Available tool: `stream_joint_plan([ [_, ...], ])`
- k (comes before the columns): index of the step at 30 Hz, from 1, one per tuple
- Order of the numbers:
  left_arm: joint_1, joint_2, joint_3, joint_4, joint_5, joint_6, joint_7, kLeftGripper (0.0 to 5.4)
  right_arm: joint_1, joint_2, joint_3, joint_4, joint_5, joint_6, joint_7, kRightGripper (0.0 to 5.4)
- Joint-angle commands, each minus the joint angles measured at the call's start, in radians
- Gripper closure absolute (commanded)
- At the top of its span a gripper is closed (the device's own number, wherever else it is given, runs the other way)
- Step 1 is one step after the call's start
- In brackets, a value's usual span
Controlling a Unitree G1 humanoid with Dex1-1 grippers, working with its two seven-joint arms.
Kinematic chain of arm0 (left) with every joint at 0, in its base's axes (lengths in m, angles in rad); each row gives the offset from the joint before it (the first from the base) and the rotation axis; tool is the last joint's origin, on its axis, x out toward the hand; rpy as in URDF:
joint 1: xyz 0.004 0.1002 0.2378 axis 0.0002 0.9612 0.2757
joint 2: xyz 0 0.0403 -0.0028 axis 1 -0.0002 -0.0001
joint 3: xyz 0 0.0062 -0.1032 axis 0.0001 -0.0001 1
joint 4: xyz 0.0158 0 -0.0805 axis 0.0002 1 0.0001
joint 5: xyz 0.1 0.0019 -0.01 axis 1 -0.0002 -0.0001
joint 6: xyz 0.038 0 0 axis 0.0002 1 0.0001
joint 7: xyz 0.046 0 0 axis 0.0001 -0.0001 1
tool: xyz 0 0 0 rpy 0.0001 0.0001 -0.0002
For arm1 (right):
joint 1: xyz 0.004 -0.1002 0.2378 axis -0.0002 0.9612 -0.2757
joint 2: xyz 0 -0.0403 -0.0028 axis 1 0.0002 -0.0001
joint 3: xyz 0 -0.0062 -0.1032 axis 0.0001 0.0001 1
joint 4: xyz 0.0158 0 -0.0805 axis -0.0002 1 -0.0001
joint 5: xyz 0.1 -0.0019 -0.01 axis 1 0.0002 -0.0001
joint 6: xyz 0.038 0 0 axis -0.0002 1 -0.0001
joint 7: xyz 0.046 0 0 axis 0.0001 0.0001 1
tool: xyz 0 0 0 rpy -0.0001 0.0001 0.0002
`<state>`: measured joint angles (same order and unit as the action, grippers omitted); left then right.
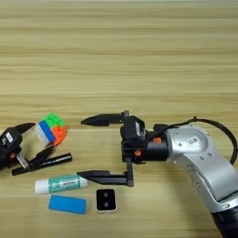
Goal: Move the objects on the table
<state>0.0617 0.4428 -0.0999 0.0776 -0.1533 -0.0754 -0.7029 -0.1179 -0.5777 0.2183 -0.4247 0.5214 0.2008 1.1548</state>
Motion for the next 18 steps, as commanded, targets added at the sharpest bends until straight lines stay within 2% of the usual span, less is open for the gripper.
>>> stream_joint_plan([
  [1, -0.004, 0.007, -0.004, -0.005, 0.015, 0.007, -0.003, 0.02, -0.008, -0.006, -0.010, -0.003, -0.002, -0.012, 0.004, 0.00],
  [7, 0.007, 0.012, -0.004, -0.025, 0.010, 0.010, -0.008, 0.02, -0.007, -0.004, -0.010, -0.004, -0.001, -0.012, 0.003, 0.00],
  [12, 0.033, 0.011, 0.015, -0.147, -0.082, 0.062, -0.047, 0.02, -0.008, -0.003, -0.009, -0.002, -0.001, -0.013, 0.004, 0.00],
  [18, 0.049, 0.022, 0.012, -0.193, -0.099, 0.084, -0.067, 0.02, -0.010, 0.001, -0.003, 0.001, -0.003, -0.017, 0.003, 0.00],
])
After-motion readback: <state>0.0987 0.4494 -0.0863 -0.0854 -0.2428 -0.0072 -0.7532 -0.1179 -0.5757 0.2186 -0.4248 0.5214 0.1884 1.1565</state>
